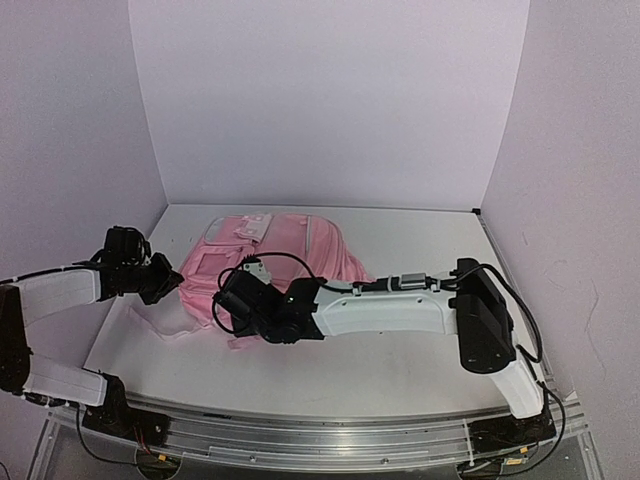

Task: Pack the student bag
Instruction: Zip the student bag at the center of the board.

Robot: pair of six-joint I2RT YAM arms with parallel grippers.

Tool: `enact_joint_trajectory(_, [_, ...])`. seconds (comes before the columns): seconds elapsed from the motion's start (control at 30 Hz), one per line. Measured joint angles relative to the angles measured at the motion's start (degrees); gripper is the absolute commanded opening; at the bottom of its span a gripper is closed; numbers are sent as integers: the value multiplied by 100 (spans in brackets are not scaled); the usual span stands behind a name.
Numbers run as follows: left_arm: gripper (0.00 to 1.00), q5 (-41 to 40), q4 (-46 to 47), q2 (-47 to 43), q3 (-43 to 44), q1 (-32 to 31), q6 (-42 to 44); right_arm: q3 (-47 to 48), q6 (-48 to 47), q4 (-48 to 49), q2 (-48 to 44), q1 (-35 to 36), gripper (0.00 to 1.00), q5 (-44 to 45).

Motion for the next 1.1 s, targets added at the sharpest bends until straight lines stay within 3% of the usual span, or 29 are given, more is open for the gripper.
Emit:
enact_joint_trajectory(0.23, [0, 137, -168, -620, -317, -5, -230, 36, -509, -113, -65, 101, 50, 354])
enact_joint_trajectory(0.47, [0, 220, -510, -1182, -463, -28, -414, 829, -2348, -822, -63, 402, 52, 1417])
enact_joint_trajectory(0.63, [0, 220, -670, -1295, -480, -56, -423, 1520, -3350, -1029, 9, 582, 52, 1709])
enact_joint_trajectory(1.1, [0, 130, -854, -1291, -390, -143, -415, 1615, -3584, -1525, 863, 670, 50, 2080])
